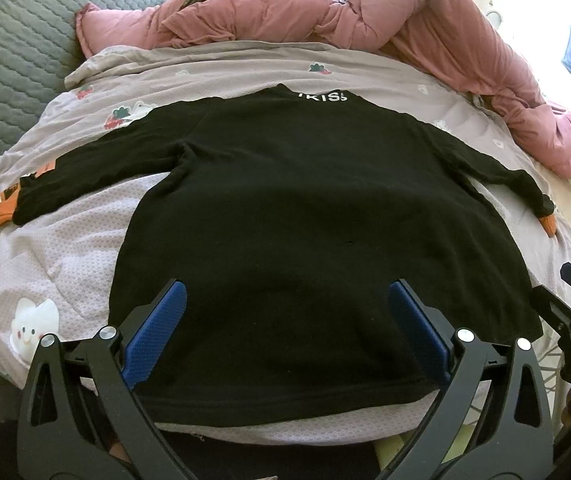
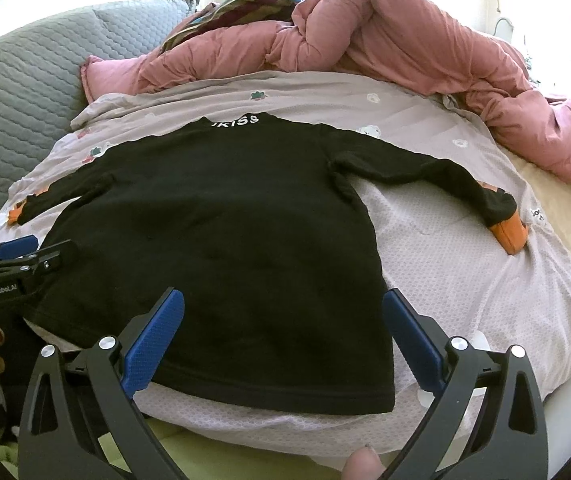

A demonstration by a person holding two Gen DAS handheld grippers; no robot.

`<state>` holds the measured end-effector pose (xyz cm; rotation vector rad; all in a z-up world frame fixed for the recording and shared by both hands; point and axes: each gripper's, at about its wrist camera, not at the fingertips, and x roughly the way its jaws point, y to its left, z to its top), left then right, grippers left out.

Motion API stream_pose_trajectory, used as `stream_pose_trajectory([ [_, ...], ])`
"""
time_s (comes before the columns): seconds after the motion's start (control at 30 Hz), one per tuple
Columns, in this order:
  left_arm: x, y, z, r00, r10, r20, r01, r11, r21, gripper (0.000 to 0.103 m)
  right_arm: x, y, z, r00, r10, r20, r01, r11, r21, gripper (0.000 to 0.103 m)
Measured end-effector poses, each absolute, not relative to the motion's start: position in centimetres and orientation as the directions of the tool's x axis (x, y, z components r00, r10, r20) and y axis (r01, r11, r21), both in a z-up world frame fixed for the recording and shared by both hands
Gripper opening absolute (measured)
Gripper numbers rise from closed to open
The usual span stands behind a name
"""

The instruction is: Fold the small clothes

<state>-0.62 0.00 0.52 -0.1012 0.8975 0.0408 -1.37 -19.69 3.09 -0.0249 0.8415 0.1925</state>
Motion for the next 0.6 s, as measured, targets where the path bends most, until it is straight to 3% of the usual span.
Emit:
stream_pose_trajectory([
  [0.6,-0.65,0.03,0.54,0.625,-0.008,-0.780,-0.077,0.994,-0.072,0.095,-1.37,-19.91,3.03,0.657,0.157,-0.738,-0.174,0.983,0.054,0.099],
])
